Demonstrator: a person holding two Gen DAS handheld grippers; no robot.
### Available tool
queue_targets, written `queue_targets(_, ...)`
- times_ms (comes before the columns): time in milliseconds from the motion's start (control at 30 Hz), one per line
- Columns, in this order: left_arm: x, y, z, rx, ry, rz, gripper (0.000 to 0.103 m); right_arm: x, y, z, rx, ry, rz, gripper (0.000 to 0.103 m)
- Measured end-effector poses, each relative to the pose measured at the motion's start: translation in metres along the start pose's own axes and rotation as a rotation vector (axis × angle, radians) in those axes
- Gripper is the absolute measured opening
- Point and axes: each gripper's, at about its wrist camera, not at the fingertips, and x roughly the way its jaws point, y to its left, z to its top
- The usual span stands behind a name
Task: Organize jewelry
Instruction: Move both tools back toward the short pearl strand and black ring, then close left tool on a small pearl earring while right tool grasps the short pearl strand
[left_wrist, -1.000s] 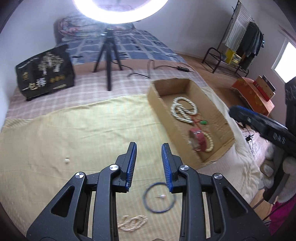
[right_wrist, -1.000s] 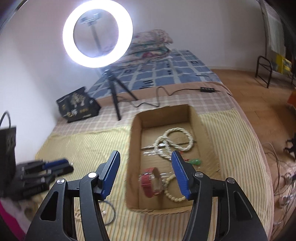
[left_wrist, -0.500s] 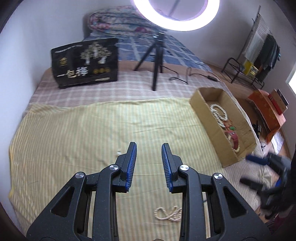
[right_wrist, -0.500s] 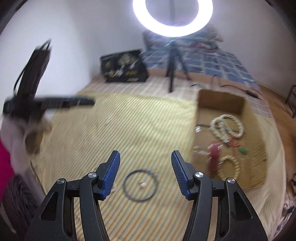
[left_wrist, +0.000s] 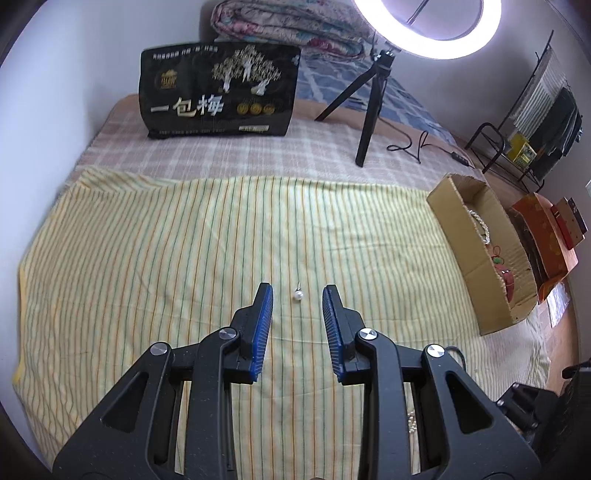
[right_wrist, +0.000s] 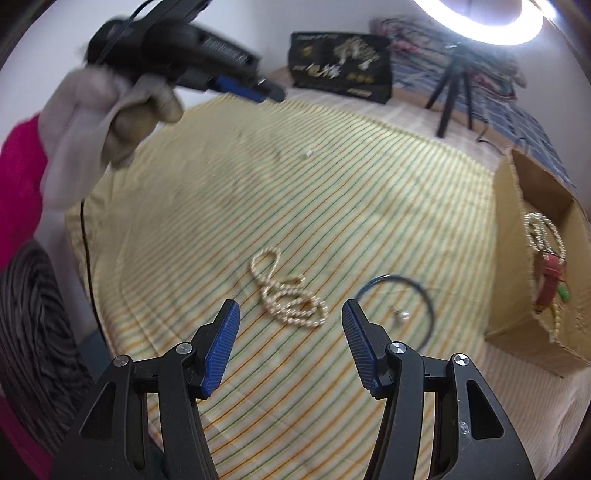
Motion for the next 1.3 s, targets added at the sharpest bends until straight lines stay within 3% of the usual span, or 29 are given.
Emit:
queue_targets(667,0.077,0.003,0.002,-0.027,0.131,-0.014,0.027,0.054,0.006,-0.002,-0.125,0.078,0.007,0.057)
queue_targets(1100,0.093,0.003,0.002,-0.037,0.144,-0.004,0.027,0.065,0.006,0.008,-0.156,0.093,0.015,0.057)
queue_targets(1300,0.095,-0.005,-0.002,0.014,0.142,0.046,0.007,0.065,0.017,0.006,-0.211,0.104,-0.024,0.057)
